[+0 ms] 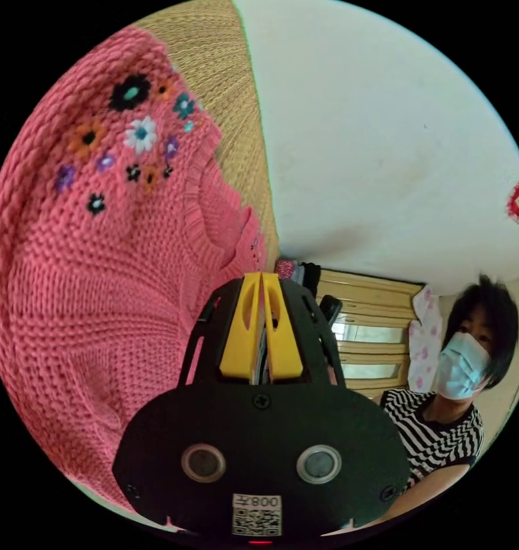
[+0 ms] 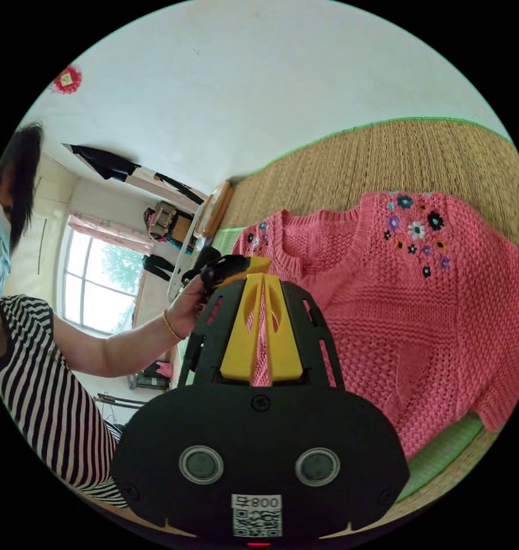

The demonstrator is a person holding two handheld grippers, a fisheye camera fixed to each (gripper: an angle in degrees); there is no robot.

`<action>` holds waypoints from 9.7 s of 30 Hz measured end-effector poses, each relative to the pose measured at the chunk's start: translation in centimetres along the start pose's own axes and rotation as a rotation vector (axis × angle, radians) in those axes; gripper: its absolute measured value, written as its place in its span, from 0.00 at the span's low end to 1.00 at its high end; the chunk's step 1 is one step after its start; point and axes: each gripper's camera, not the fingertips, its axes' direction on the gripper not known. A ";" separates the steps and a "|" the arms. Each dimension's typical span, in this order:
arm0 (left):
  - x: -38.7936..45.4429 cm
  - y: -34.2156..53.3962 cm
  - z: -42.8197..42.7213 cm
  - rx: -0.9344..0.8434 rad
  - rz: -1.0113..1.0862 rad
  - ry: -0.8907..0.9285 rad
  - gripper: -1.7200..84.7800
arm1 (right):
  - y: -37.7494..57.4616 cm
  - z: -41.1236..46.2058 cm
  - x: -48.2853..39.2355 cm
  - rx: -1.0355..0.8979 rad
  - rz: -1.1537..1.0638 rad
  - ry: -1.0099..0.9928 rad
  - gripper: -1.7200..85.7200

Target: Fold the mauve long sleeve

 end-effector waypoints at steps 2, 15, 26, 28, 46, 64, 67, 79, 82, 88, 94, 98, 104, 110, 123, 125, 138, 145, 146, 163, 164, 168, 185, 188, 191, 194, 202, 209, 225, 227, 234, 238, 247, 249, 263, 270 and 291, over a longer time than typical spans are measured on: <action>-1.1 0.7 0.6 -0.048 -0.061 0.012 0.11 | 0.2 0.7 0.0 -0.026 -0.006 0.039 0.02; 1.2 4.9 5.1 -0.148 0.195 -0.411 0.11 | 2.0 7.2 1.7 -0.235 -0.005 0.306 0.02; 2.0 10.9 7.3 -0.163 0.362 -0.610 0.03 | 5.0 9.3 3.3 -0.229 0.014 0.281 0.02; 2.5 11.9 6.8 -0.125 0.386 -0.602 0.03 | 5.5 9.4 3.3 -0.219 0.013 0.277 0.02; -0.5 21.6 2.1 -0.044 0.403 -0.729 0.06 | 10.9 11.9 4.5 -0.264 -0.031 0.260 0.02; -13.1 47.6 -8.8 -0.401 -0.371 -0.865 0.09 | 38.5 4.1 6.8 -0.617 0.489 0.513 0.10; -13.6 48.3 -8.8 -0.440 -0.338 -0.945 0.05 | 40.8 6.0 8.0 -0.655 0.535 0.433 0.10; -14.4 51.8 -11.7 -0.437 -0.313 -0.829 0.03 | 46.4 5.7 9.1 -0.564 0.608 0.302 0.06; -15.7 52.7 -10.8 -0.456 -0.326 -0.841 0.05 | 47.4 6.3 10.0 -0.555 0.627 0.275 0.06; -17.5 53.7 -9.6 -0.481 -0.303 -0.807 0.05 | 48.7 6.7 10.9 -0.559 0.640 0.256 0.05; -16.2 53.9 -11.4 -0.472 -0.283 -0.860 0.04 | 49.7 6.7 10.7 -0.545 0.654 0.195 0.05; -15.9 53.9 -14.0 -0.411 -0.293 -0.943 0.04 | 51.4 7.2 10.8 -0.572 0.663 0.174 0.06; -16.1 53.7 -12.2 -0.440 -0.255 -1.005 0.04 | 53.1 7.3 12.2 -0.541 0.783 0.155 0.07; -12.9 53.8 -10.5 -0.414 -0.144 -1.001 0.05 | 49.2 7.6 7.6 -0.605 0.546 0.361 0.09; -16.8 52.0 1.3 -0.593 -0.176 -0.627 0.06 | 45.1 21.3 -2.6 -0.866 -0.174 0.430 0.08; -16.7 51.6 1.8 -0.603 -0.170 -0.622 0.05 | 44.5 21.1 -2.6 -0.876 -0.171 0.410 0.06; -13.0 49.1 5.3 -0.698 -0.116 -0.600 0.04 | 41.3 16.0 -3.8 -0.901 -0.094 0.288 0.03; -10.9 46.9 6.5 -0.681 -0.087 -0.677 0.04 | 40.9 15.6 -2.3 -0.939 0.016 0.217 0.02; -10.0 46.4 6.6 -0.674 -0.070 -0.683 0.04 | 40.5 14.6 -2.4 -0.924 0.036 0.205 0.02; 0.3 28.4 15.2 -0.503 0.331 -0.631 0.02 | 29.2 -0.5 -0.7 -0.576 0.099 0.379 0.02; 1.7 27.1 14.8 -0.444 0.362 -0.639 0.02 | 26.6 -2.0 -0.7 -0.489 0.053 0.405 0.02; 5.3 21.3 13.3 -0.185 0.426 -0.812 0.02 | 18.0 -5.1 0.1 -0.272 -0.077 0.453 0.02; 8.7 11.1 17.3 0.010 0.373 -0.987 0.02 | 8.9 -9.8 1.6 -0.158 -0.228 0.765 0.02; 8.9 9.8 18.4 0.008 0.358 -0.956 0.02 | 8.0 -11.1 3.8 -0.168 -0.149 0.692 0.02; 10.3 9.4 19.3 -0.008 0.385 -0.906 0.03 | 9.0 -15.7 4.7 -0.097 -0.061 0.614 0.03; 11.9 9.7 21.0 -0.048 0.472 -0.788 0.04 | 12.6 -23.3 6.5 0.083 0.080 0.586 0.03; 15.5 8.7 31.1 -0.285 0.647 -0.543 0.07 | 25.6 -43.2 15.2 0.545 0.629 0.703 0.10; 18.8 7.7 42.9 -0.517 0.815 -0.465 0.08 | 26.5 -48.6 20.2 0.552 0.767 0.822 0.12; 19.2 4.4 47.3 -0.569 0.685 -0.348 0.09 | 27.7 -49.2 17.9 0.713 0.441 0.597 0.06; 19.8 3.5 46.7 -0.509 0.642 -0.257 0.10 | 28.0 -46.9 14.0 0.721 0.250 0.450 0.06; 19.6 0.5 44.4 -0.425 0.393 -0.008 0.19 | 28.6 -37.2 8.0 0.549 0.088 0.231 0.05; 17.9 -0.1 42.9 -0.440 0.287 -0.027 0.20 | 28.0 -33.1 6.7 0.459 0.055 0.224 0.05; 15.4 -0.8 37.0 -0.387 0.136 0.048 0.09 | 25.8 -26.7 3.9 0.314 -0.015 0.206 0.05; 16.2 -0.7 34.8 -0.366 0.188 0.084 0.08 | 25.2 -25.5 3.0 0.303 -0.036 0.185 0.05; 16.7 2.4 14.9 -0.182 0.247 -0.063 0.06 | 17.1 -9.1 -5.8 0.106 -0.254 -0.068 0.05; 14.4 4.1 8.5 -0.152 0.224 -0.098 0.06 | 14.5 -1.6 -8.5 0.006 -0.281 -0.080 0.05; 5.5 9.5 -4.2 0.018 0.117 -0.351 0.09 | 8.8 21.4 -12.9 -0.309 -0.288 0.070 0.05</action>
